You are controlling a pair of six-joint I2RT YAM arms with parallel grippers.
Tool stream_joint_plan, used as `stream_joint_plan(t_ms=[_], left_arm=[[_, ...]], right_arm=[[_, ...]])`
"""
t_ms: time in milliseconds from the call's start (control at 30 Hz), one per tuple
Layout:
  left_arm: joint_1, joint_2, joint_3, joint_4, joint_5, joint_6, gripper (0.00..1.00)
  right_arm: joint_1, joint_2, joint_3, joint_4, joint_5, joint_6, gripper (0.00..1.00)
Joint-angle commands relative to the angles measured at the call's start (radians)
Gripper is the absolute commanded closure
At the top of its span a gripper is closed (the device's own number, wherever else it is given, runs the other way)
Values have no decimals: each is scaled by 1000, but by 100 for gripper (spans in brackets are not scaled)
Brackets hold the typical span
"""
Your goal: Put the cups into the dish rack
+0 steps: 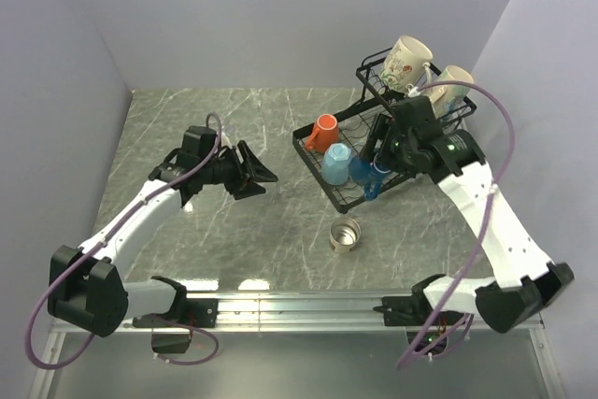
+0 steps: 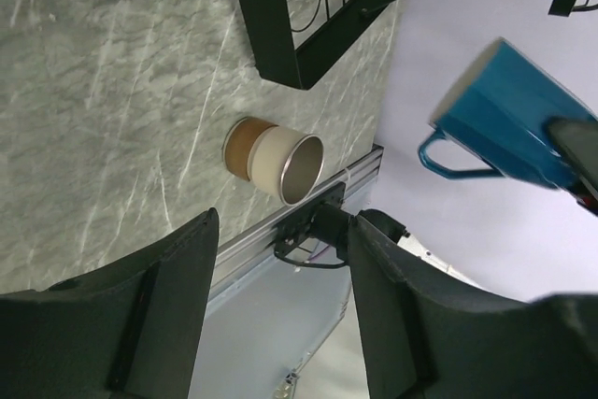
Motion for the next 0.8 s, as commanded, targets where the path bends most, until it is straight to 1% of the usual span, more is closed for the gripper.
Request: stream_joint_plan(t_ms=[0, 133, 400, 600, 767], left_arm=[[5, -47, -15, -38, -16, 51, 38], [13, -76, -18, -70, -17, 72, 39], [48, -122, -27, -134, -8, 121, 39], [80, -156, -19, -191, -11, 161, 40], [82, -178, -30, -220, -23, 177, 40]], right_arm=[[22, 24, 54, 5, 92, 6, 100], [44, 96, 42, 25, 94, 26, 100], [90, 253, 114, 16, 134, 29, 100], [95, 311, 97, 35, 148, 44, 100], [96, 339, 80, 56, 148, 41, 100]])
